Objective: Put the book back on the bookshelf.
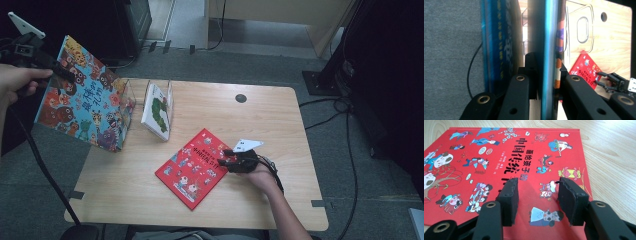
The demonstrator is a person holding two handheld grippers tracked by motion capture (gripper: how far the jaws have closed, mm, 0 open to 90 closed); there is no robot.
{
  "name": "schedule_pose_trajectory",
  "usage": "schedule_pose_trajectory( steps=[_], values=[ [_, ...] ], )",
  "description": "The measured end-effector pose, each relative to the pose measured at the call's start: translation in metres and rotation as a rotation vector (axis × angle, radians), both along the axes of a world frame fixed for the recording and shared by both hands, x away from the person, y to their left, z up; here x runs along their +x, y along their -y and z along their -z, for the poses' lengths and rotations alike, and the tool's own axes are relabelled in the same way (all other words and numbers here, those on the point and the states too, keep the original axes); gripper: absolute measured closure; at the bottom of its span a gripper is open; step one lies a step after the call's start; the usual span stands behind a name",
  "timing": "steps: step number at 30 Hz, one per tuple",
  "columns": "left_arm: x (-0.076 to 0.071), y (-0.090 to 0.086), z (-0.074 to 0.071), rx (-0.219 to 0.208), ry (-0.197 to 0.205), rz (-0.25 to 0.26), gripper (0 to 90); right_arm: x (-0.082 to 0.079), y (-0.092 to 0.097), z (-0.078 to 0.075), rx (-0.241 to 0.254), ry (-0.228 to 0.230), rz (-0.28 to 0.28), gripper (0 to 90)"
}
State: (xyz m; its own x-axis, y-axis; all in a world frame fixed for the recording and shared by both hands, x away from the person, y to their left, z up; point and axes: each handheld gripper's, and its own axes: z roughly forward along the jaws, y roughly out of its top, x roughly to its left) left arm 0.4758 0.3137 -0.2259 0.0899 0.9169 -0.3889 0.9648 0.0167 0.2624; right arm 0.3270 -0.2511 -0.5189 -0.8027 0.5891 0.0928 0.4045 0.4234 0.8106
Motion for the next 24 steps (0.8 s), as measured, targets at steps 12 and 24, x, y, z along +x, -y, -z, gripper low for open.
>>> schedule_pose_trajectory(
  steps=[12,24],
  values=[
    [0.013,0.014,0.014,0.052,-0.023,0.011,80.4,-0.002,-0.002,0.0,-0.016,0.016,0.01,50.9],
    [0.014,0.02,0.02,0.072,-0.022,0.006,79.1,-0.002,0.0,0.001,0.004,0.012,0.013,50.9]
  ],
)
